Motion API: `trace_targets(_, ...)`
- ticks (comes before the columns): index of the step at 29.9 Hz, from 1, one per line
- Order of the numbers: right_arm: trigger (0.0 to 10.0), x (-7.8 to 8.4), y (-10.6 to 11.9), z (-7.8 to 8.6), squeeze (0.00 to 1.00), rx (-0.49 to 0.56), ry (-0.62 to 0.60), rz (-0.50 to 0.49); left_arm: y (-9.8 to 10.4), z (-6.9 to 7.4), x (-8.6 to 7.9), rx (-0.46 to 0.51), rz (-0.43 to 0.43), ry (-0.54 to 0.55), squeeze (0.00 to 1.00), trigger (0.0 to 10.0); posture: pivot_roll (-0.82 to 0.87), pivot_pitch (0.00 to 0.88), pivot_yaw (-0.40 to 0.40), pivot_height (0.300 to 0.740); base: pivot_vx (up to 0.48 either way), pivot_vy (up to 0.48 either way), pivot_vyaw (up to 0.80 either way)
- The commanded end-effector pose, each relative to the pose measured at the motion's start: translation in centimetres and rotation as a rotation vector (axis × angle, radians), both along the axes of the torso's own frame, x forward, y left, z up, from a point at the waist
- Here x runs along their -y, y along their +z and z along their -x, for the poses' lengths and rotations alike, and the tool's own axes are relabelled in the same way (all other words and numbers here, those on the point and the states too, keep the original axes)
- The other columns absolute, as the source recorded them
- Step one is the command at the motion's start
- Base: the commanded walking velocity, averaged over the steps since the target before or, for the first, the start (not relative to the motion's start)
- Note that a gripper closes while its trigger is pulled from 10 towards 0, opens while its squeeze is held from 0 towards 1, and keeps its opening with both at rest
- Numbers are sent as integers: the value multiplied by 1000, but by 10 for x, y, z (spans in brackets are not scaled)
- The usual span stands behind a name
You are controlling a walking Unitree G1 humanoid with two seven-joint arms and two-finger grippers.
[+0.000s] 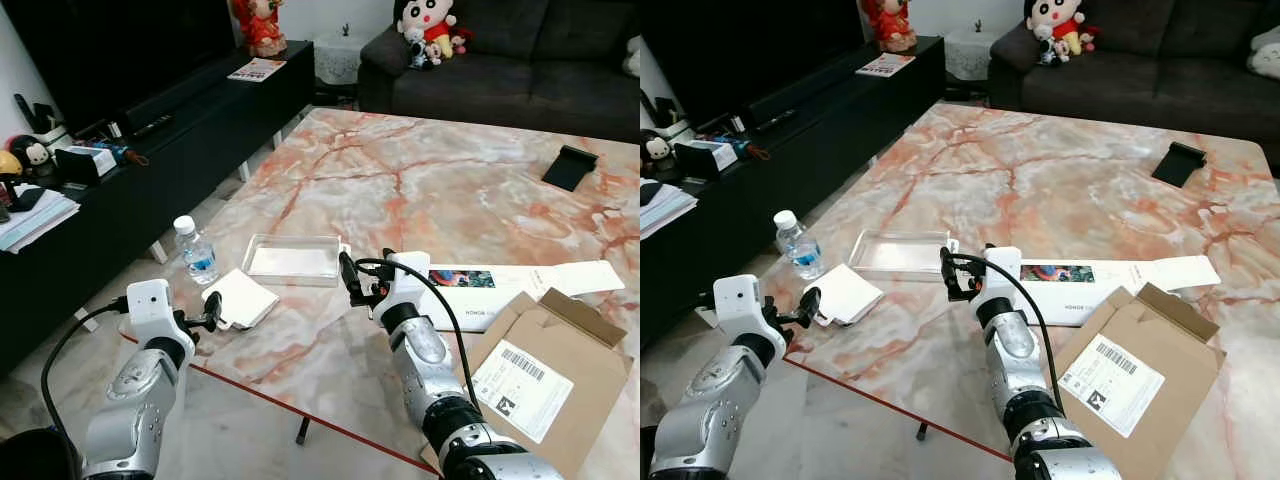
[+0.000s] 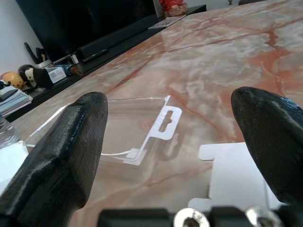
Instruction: Picking trash to rubbish bin
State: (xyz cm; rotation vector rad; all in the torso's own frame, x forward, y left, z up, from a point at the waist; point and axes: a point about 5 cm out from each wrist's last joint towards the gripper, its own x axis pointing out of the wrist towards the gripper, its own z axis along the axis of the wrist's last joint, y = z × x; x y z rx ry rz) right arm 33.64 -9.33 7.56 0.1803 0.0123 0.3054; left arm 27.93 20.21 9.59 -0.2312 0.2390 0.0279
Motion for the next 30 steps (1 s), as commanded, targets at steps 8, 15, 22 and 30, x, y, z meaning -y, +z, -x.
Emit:
trace_targets(8,10000,-3,1,0,0,0,18,5,-13,4,-5,-86,-2,4,0,10000,72,0,65,740,0,0,0)
trace_targets(15,10000,-2,1,0,0,5,10,3,-13,-5,4,-104,-5,-15,0,10000,59,0,76,740,0,0,0)
trace_targets(22,10000,2,-1,1,0,5,-1,6,-14,-17,14,-116,-4,-36,0,10000,38,0,83,740,0,0,0)
trace_targets(30,10000,3,-1,1,0,7,-6,5,-16,-24,24,-132,-3,-64,0,10000,25,0,90,740,0,0,0)
